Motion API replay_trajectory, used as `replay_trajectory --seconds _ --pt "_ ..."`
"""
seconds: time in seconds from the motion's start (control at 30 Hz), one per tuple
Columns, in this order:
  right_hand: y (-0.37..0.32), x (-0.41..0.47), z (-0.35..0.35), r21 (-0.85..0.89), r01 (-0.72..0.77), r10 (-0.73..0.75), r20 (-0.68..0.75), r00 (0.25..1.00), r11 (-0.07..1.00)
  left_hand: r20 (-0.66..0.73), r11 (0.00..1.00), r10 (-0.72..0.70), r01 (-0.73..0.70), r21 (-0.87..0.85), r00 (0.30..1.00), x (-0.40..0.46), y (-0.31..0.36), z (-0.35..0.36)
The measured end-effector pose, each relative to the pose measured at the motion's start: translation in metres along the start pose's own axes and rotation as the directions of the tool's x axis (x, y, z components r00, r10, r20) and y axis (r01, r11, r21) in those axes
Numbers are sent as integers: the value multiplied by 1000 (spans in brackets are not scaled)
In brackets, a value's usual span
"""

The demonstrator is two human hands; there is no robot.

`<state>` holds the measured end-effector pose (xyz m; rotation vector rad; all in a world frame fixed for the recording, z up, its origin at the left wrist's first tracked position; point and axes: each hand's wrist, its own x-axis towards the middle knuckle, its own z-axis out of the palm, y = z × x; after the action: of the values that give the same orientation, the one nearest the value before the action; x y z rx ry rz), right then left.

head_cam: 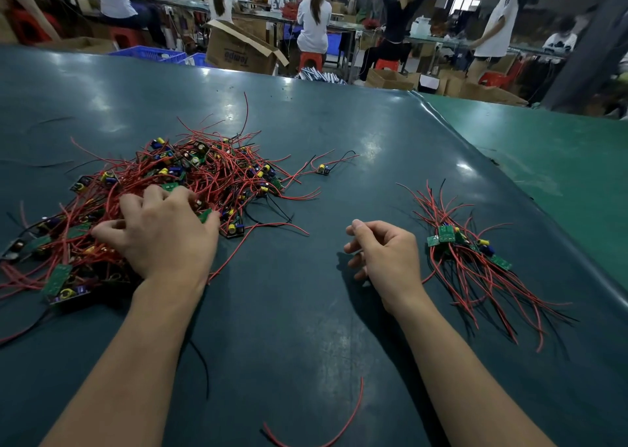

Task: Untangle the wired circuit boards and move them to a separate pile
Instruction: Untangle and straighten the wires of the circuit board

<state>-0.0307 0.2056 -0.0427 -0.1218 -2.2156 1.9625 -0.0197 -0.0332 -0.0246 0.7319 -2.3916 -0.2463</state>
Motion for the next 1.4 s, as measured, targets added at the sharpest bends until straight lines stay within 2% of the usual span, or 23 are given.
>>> replay_trajectory --seconds 0.1,0.17,0.3,0.4,0.47,0.57,0.67,0.7,0.77,0.83,0.9,0.93,1.03,1.07,1.1,1.17,1.27,1.3,1.33,1.37,1.4 --pt "0 0 1 -3 -4 4 14 1000 1000 74 997 21 -26 70 997 1 0 -2" --pt "-1 0 0 1 -7 7 21 1000 1000 73 995 36 -42 86 997 1 1 -2" --pt "-1 -1 -1 6 -13 13 25 1000 1000 -75 998 8 -13 -67 997 1 1 -4" --pt "-2 -1 -1 8 -16 15 26 1000 1000 -210 979 48 -88 -183 977 -3 6 -5" --pt "-3 -1 -1 4 -13 12 31 999 1000 -241 970 80 -132 -205 967 -5 10 -5" --pt "-2 -1 -2 5 -13 13 39 999 1000 -156 978 112 -137 -159 981 -7 13 -3" --pt "-3 0 -1 0 -17 17 46 999 1000 16 989 128 -126 -74 992 -15 20 -1" --pt "-3 0 -1 -3 -15 15 47 999 1000 42 988 137 -133 -76 990 -17 22 -1" --pt "-3 0 -1 -11 -12 12 44 999 1000 5 973 169 -166 -159 986 -21 28 -4" --pt "-4 0 -2 -12 -10 11 38 999 1000 -160 909 249 -288 -301 955 -26 33 -8" --pt "-7 -1 -1 48 -36 32 91 995 998 -380 767 371 -510 -390 847 -34 41 -10" --pt "-10 -2 0 121 -72 51 163 985 990 -446 658 448 -624 -421 774 -39 45 -9" --pt "-16 -5 1 319 -225 84 400 913 921 -491 319 675 -818 -478 551 -53 57 -2" --pt "-17 -5 1 349 -239 74 427 901 906 -480 259 718 -834 -487 504 -56 60 2" --pt "-16 -6 0 359 -229 59 426 903 905 -469 233 737 -834 -500 487 -57 62 5" --pt "-15 -7 0 329 -175 39 381 924 928 -461 243 713 -802 -545 529 -58 63 10" --pt "-15 -7 2 294 -125 34 295 955 947 -415 277 598 -663 -695 686 -58 60 14" --pt "-16 -6 1 295 -114 31 274 961 949 -335 326 546 -563 -760 768 -59 59 14" --pt "-17 -6 0 292 -96 18 260 965 951 -187 383 504 -412 -827 843 -59 59 15" --pt "-17 -5 0 287 -76 0 256 967 955 -2 431 474 -235 -871 880 -59 60 15" --pt "-17 -6 0 280 -62 -15 263 965 958 159 448 456 -71 -891 876 -58 61 15"
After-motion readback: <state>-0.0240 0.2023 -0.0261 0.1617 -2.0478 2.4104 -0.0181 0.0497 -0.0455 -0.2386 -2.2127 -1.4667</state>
